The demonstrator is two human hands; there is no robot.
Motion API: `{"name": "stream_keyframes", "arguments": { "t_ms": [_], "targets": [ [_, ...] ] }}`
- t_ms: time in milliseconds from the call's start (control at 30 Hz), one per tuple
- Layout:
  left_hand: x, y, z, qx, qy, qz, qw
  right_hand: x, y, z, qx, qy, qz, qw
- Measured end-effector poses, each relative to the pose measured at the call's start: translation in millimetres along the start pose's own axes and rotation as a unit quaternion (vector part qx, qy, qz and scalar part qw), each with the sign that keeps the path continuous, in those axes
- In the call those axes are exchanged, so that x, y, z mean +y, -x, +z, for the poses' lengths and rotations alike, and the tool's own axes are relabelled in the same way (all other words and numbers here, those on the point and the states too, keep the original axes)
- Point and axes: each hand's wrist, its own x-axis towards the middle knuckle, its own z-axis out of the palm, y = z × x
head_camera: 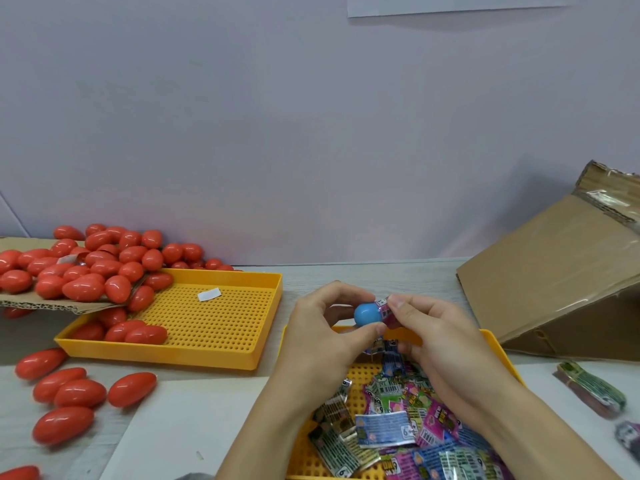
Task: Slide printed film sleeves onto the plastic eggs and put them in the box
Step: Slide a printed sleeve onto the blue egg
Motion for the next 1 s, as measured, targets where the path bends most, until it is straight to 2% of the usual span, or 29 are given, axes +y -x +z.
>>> {"name": "stream_keyframes", "arguments": {
  "t_ms": [267,567,700,833,1000],
  "targets": [
    [-0.2,0.3,0.2,0.015,-0.005,-0.004,1.0,-1.8,1.5,1.4,0.002,0.0,-0.018,1.0],
    [-1.8,0.2,-1.1,0.041,0.011,0.003,0.999,-3.8,4.6,5.9,0.032,0.077,-0.154,0.985],
    [-1.4,-1.1,-2.9,0.061,0.062,-0.003,0.996,-1.8,5.9,8.4,0.07,0.187,-0.222,0.954],
    [-0.9,-0.8,-2.9,0.051,0.098,-0.007,0.994,3.2,7.0,12.4,0.101,0.329,-0.264,0.901],
    [-0.8,-0.4,-1.7,0.043,0.096,0.0,0.994,5.9,7.1,13.8,0.122,0.41,-0.288,0.857]
  ]
}}
